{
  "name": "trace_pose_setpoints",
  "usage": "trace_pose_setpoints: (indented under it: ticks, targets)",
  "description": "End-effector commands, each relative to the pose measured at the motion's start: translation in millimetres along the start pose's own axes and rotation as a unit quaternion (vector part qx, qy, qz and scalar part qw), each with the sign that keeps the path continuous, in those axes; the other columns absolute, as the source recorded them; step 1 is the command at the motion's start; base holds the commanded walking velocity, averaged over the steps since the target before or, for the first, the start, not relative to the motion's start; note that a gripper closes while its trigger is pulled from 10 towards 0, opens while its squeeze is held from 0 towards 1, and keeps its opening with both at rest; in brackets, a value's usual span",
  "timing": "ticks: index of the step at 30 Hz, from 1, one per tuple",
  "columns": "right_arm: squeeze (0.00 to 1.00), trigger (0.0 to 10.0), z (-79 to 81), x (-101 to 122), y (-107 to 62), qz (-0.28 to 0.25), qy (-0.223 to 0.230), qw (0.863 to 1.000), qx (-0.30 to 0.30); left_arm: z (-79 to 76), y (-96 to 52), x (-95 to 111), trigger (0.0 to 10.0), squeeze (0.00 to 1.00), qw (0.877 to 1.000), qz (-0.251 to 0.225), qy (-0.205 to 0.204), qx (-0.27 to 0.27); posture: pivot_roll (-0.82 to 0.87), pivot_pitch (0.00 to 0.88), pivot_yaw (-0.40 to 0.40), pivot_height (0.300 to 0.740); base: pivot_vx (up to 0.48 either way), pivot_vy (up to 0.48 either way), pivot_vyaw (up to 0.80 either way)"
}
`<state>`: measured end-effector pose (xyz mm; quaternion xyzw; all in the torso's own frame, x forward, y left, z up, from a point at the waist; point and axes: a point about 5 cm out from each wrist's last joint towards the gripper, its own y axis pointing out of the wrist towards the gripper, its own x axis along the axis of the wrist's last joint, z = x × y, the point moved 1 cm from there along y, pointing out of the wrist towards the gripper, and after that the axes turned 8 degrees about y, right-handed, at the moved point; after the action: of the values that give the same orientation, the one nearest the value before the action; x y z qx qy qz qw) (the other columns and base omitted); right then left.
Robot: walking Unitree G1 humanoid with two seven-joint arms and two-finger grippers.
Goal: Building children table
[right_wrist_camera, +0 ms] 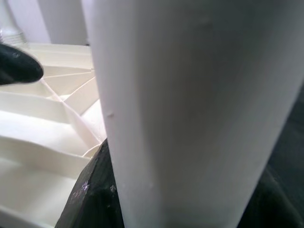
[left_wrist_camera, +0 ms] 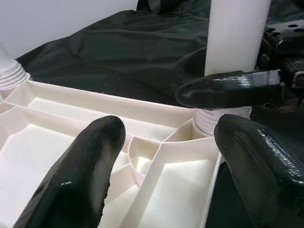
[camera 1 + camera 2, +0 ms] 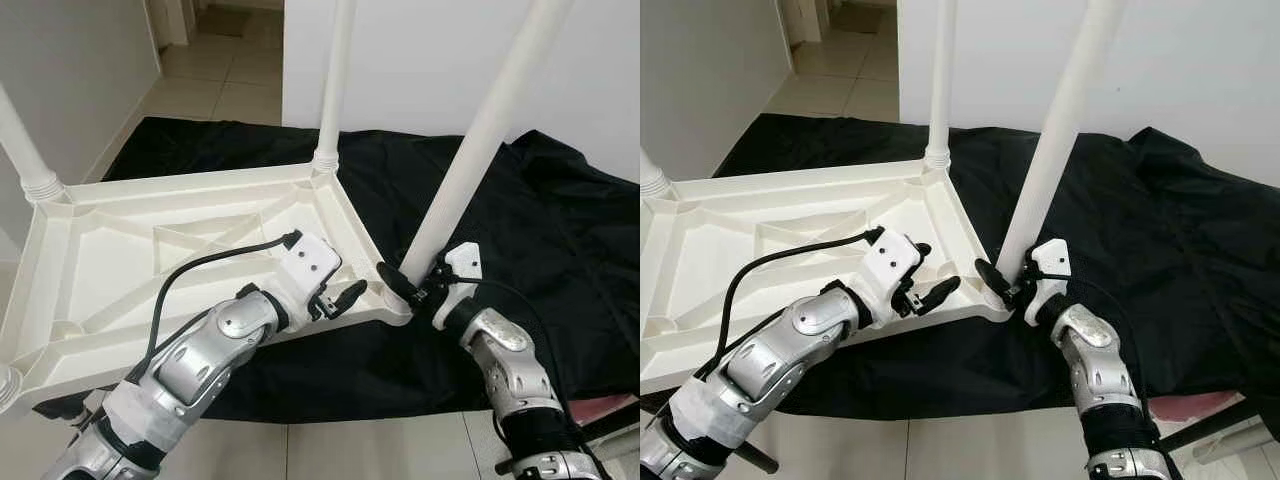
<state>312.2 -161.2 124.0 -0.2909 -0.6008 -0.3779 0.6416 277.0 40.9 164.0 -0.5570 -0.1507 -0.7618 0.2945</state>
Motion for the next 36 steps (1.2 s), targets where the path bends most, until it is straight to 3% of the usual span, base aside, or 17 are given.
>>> trace_pose_setpoints:
  ticks: [1,9,18,20,26,30,36]
  targets:
    - [0.00,10.0,1.9,-5,-0.6,0.003,0.006,1.000,-0.010,-15.9,0.9,3,10.0,0.00,0.993,-0.020,-0.003,-0.120,-0.04,0.000,-0.029,0.740,0.000,0.000,0.00]
    - [0.00,10.0,0.9,-9,-5.9,-0.002,0.002,0.995,-0.103,-17.2,4.8,0,10.0,0.00,0.994,-0.020,-0.009,-0.110,-0.06,0.000,-0.034,0.740,0.000,0.000,0.00]
    - [0.00,10.0,19.3,-12,-4.8,-0.018,0.031,0.983,-0.179,-20.9,3.3,-5,10.0,0.00,0.994,-0.017,-0.005,-0.106,-0.06,0.000,-0.036,0.740,0.000,0.000,0.00]
    - [0.00,10.0,25.7,-17,-2.5,-0.022,0.042,0.975,-0.216,-21.6,1.2,-6,10.0,0.00,0.995,-0.019,0.003,-0.099,-0.06,0.000,-0.030,0.740,0.000,0.000,0.00]
    - [0.00,10.0,29.5,-20,-0.6,-0.022,0.045,0.968,-0.246,-21.7,-0.7,-8,10.0,0.00,0.995,-0.020,0.010,-0.094,-0.05,0.000,-0.034,0.740,0.000,0.000,0.00]
    - [0.00,10.0,34.3,-22,4.2,-0.022,0.061,0.954,-0.293,-13.1,-1.2,-8,10.0,0.00,0.997,-0.023,0.023,-0.065,-0.02,0.000,-0.050,0.740,0.000,0.000,0.00]
    - [0.00,10.0,38.4,-20,3.4,-0.024,0.060,0.951,-0.304,-9.7,-3.7,-9,10.0,0.00,0.998,-0.027,0.027,-0.055,-0.02,0.000,-0.054,0.740,0.000,0.000,0.00]
